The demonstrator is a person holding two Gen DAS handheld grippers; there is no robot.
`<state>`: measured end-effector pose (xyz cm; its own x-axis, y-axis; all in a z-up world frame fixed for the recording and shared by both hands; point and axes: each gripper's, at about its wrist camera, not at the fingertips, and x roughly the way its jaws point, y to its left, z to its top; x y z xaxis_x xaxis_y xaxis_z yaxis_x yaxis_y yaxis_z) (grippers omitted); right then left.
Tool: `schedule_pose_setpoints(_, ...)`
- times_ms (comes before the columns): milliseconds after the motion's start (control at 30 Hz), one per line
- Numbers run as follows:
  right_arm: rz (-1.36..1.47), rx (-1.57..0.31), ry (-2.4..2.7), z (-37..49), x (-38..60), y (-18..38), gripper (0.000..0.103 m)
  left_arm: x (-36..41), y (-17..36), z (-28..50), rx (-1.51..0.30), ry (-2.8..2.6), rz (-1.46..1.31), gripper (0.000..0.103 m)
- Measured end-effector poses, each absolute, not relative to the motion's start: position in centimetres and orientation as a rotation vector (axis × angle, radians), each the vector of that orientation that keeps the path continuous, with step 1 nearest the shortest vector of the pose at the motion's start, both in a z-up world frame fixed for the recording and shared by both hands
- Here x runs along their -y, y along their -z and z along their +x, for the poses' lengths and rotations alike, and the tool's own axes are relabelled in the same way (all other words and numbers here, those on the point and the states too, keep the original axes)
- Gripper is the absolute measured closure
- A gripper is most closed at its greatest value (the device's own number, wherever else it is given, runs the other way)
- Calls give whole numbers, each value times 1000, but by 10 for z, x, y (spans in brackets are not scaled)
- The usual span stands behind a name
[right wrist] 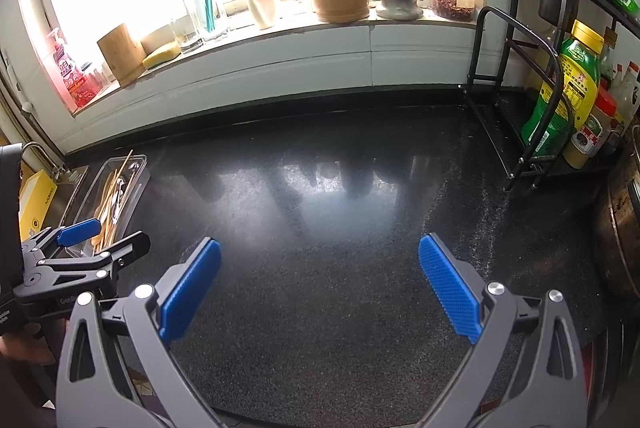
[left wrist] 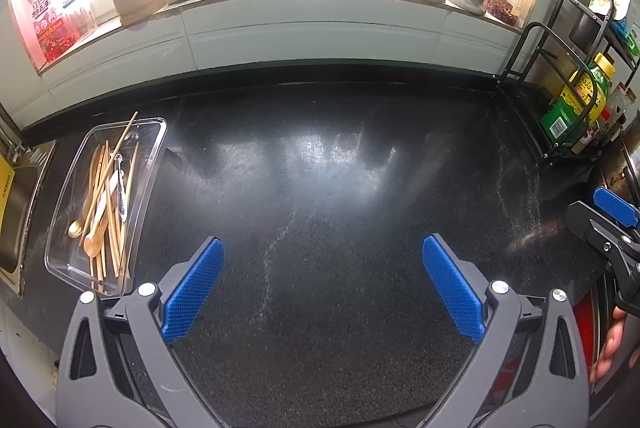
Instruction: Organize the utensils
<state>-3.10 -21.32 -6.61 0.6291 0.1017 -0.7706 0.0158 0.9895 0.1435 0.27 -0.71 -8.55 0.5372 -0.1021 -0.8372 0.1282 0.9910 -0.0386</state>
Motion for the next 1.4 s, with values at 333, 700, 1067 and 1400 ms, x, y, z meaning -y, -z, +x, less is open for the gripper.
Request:
schedule_pose_setpoints(333,135,-890,-61,-30,212,66,7,7,87,2,-1001,132,27,6)
schedule_pose_setpoints(700,131,-891,-67,-29,213,66,7,6,89,3,-1004,133,27,6)
schedule_pose_setpoints(1067,119,-892,-78,-24,214,65,7,5,90,4,-1004,134,23,6)
schedule_pose_setpoints(1400,119,-892,-78,-23,214,65,7,10,91,9,-1011,132,14,6)
